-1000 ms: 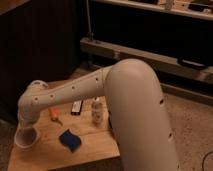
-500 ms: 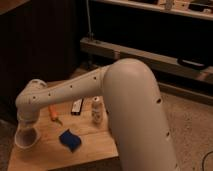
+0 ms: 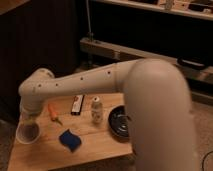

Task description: Place the ceramic cup in the ceramic bowl

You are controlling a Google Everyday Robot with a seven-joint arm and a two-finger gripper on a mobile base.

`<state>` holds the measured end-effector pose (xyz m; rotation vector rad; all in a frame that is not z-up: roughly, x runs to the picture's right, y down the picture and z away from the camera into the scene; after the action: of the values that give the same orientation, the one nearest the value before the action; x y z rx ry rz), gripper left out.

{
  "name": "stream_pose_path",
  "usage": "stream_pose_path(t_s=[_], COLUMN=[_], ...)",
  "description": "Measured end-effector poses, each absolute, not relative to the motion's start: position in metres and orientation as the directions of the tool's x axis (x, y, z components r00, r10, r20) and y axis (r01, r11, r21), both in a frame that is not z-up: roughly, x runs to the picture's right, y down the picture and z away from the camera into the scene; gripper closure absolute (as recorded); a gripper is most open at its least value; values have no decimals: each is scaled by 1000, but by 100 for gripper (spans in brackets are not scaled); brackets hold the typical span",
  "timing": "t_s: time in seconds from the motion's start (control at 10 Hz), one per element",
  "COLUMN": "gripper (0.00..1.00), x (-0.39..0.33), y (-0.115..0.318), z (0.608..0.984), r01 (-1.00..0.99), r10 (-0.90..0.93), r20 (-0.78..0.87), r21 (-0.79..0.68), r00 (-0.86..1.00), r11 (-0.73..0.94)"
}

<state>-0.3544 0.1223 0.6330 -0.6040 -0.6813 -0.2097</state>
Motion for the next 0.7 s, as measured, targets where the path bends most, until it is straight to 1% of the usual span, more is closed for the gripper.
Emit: stream_pose_path(t_s=[0.2,0.4,0.5,0.7], gripper=[100,100,100,100], x=[-322,-282,-259,-207], y=[100,84,77,56], z=[596,576,573,581], r01=[366,344,321,237], r10=[21,37,51,110], r20=[646,632,616,560], r21=[-459,-468,-477,-510], r00=[763,774,786,821], r11=[810,814,818,827])
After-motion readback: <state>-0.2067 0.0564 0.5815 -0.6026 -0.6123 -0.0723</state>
